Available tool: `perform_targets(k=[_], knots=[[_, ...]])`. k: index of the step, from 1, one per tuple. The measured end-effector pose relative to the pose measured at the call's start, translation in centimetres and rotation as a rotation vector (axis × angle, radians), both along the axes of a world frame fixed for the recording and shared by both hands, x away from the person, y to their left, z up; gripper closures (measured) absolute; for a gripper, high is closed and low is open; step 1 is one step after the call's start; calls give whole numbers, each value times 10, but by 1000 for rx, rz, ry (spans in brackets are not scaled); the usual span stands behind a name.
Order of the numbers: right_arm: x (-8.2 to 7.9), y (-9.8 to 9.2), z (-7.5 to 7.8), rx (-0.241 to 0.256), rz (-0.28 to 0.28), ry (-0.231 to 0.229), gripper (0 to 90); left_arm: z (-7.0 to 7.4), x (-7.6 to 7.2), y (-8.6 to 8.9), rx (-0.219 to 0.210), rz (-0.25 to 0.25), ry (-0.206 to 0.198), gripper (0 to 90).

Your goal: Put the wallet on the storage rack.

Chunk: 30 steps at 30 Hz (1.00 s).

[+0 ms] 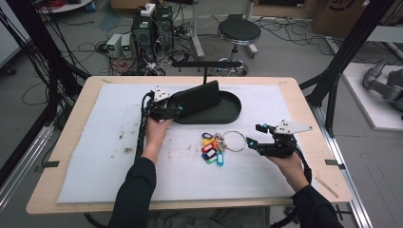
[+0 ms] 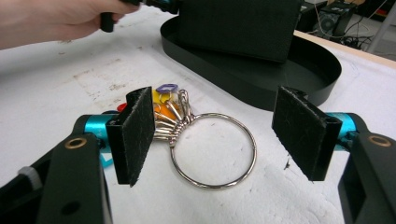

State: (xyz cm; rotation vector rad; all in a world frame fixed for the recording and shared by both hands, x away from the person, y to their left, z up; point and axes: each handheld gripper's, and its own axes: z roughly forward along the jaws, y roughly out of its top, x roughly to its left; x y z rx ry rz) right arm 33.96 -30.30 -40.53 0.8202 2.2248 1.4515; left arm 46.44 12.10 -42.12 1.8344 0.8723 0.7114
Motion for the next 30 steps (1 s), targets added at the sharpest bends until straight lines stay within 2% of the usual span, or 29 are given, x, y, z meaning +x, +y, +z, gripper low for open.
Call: perform_targets(k=[1, 3, 4, 5, 7, 10, 13, 15, 19, 23, 30], knots=[[1, -1, 0, 1, -4, -3, 306, 1, -4, 2, -13, -2, -4, 298], [1, -3, 0, 5, -12, -1, 306, 5, -10, 6, -42, -21, 21, 298], [2, -3, 0, 8, -16, 3, 306, 6, -14, 7, -54, -28, 22, 298], [2, -4, 0, 10, -21, 7, 306, 8, -20, 8, -62, -30, 5, 298], [4, -6, -1, 11, -31, 12, 307, 12, -30, 11, -62, -47, -20, 298], [8, -7, -3, 15, -55, 27, 307, 18, -46, 16, -82, -78, -23, 298], [13, -6, -6, 7, -67, 42, 307, 21, -62, 21, -77, -108, -36, 291], [15, -4, -8, 0, -75, 50, 307, 22, -72, 24, -72, -128, -29, 272], [20, -3, -11, -11, -102, 59, 294, 21, -90, 32, -94, -158, -23, 251], [24, -2, -14, -17, -125, 73, 293, 20, -103, 41, -92, -168, -19, 249], [29, 1, -19, -46, -145, 86, 300, 17, -122, 57, -93, -152, -16, 233]])
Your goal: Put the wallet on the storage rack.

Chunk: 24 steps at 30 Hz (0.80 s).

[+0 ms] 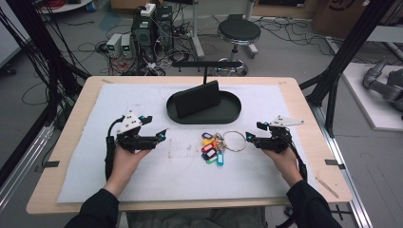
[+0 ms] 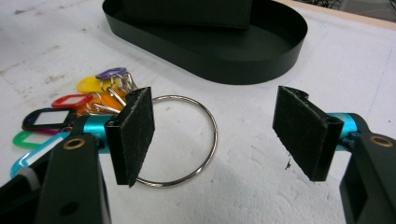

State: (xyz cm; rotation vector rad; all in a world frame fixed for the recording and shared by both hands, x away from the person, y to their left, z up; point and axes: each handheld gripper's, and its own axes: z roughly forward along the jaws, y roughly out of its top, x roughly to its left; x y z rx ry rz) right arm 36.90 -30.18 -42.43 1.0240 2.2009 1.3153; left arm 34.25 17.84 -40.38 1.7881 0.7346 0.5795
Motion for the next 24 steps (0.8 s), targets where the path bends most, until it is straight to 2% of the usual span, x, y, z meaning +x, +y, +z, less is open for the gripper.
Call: perform_targets(k=[6, 13, 16, 19, 21, 24], knots=[[2, 4, -3, -24, -2, 14, 320, -6, -12, 12, -13, 19, -4, 233], [1, 4, -2, -21, -1, 3, 320, -12, -15, 19, -36, 35, -4, 233], [2, 2, -2, -15, -8, 1, 320, -15, -16, 19, -4, 42, -8, 233], [2, 1, -1, -3, -13, -5, 319, -18, -18, 20, -15, 42, 4, 233], [3, 1, -1, -4, -21, -10, 317, -18, -20, 21, -6, 43, -6, 233], [3, 1, -1, -1, -36, -11, 314, -17, -24, 24, -21, 50, -13, 233]])
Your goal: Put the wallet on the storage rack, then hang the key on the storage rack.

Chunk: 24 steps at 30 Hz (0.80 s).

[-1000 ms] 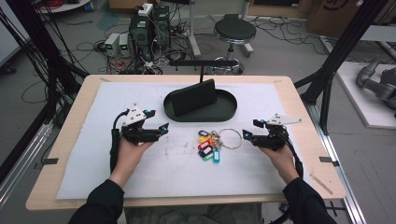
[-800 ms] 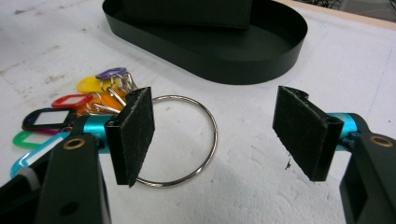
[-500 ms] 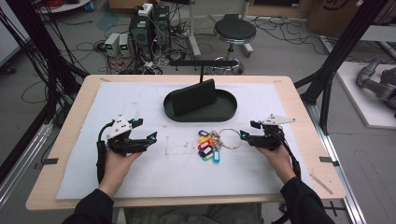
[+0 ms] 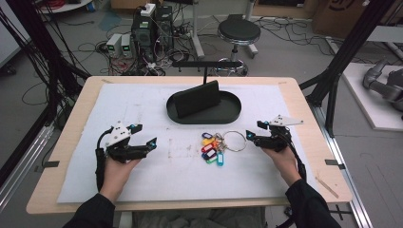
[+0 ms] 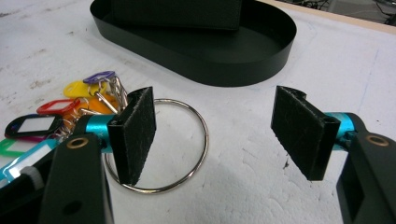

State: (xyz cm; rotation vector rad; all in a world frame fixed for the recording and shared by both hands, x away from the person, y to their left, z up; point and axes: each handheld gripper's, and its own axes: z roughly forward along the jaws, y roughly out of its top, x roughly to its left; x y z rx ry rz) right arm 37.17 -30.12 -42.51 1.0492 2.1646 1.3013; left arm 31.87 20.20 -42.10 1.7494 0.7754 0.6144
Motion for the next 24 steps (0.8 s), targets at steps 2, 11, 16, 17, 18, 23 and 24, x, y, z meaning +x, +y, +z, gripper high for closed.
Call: perform_targets(k=[2, 11, 16, 17, 18, 23, 24], knots=[[0, 0, 1, 5, -8, 0, 313, 1, -2, 3, 3, 3, -8, 233], [-1, 0, 1, 7, -11, 19, 301, 2, 5, 5, -13, 20, -10, 233], [-2, 1, 1, 1, -13, 28, 302, 2, 4, 2, 6, 20, -24, 233], [-2, 2, 0, -2, -14, 32, 302, 2, 4, 3, 6, 24, -24, 233], [-2, 2, 0, -2, -15, 33, 302, 1, 4, 4, 10, 27, -26, 233], [0, 2, -2, -17, -29, 38, 346, -1, 4, 9, 13, 44, -14, 233], [1, 2, -3, -21, -42, 44, 359, -2, 3, 10, 17, 47, -15, 233]])
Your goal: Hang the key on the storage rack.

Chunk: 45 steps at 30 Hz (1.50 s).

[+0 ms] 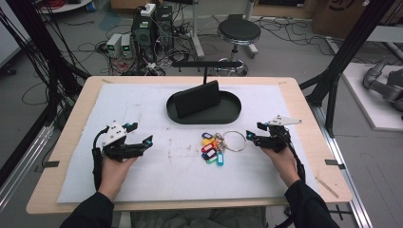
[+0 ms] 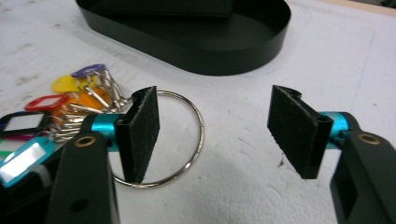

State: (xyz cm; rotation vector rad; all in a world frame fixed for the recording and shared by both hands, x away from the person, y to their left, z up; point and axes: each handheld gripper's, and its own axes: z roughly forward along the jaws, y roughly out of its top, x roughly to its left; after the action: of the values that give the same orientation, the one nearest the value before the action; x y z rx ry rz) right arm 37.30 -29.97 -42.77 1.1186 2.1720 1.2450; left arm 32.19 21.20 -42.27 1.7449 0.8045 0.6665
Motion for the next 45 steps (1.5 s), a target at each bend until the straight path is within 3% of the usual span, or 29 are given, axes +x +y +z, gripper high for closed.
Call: perform_targets(k=[8, 18, 26, 33, 36, 45], knots=[[4, 3, -6, -28, -17, 46, 485, -4, -5, 3, 5, 17, 4, 233], [6, 13, -13, -74, -22, 96, 560, -5, -5, 1, 22, 16, 5, 233], [7, 13, -14, -83, -33, 96, 631, -5, -7, 4, 20, 24, 5, 233], [9, 23, -20, -133, -13, 110, 655, -6, -8, 4, 23, 23, 10, 233], [9, 31, -24, -186, -14, 118, 712, -6, -9, 3, 25, 21, 9, 233], [8, 35, -23, -185, -22, 127, 863, -6, -9, 3, 29, 20, 10, 233]])
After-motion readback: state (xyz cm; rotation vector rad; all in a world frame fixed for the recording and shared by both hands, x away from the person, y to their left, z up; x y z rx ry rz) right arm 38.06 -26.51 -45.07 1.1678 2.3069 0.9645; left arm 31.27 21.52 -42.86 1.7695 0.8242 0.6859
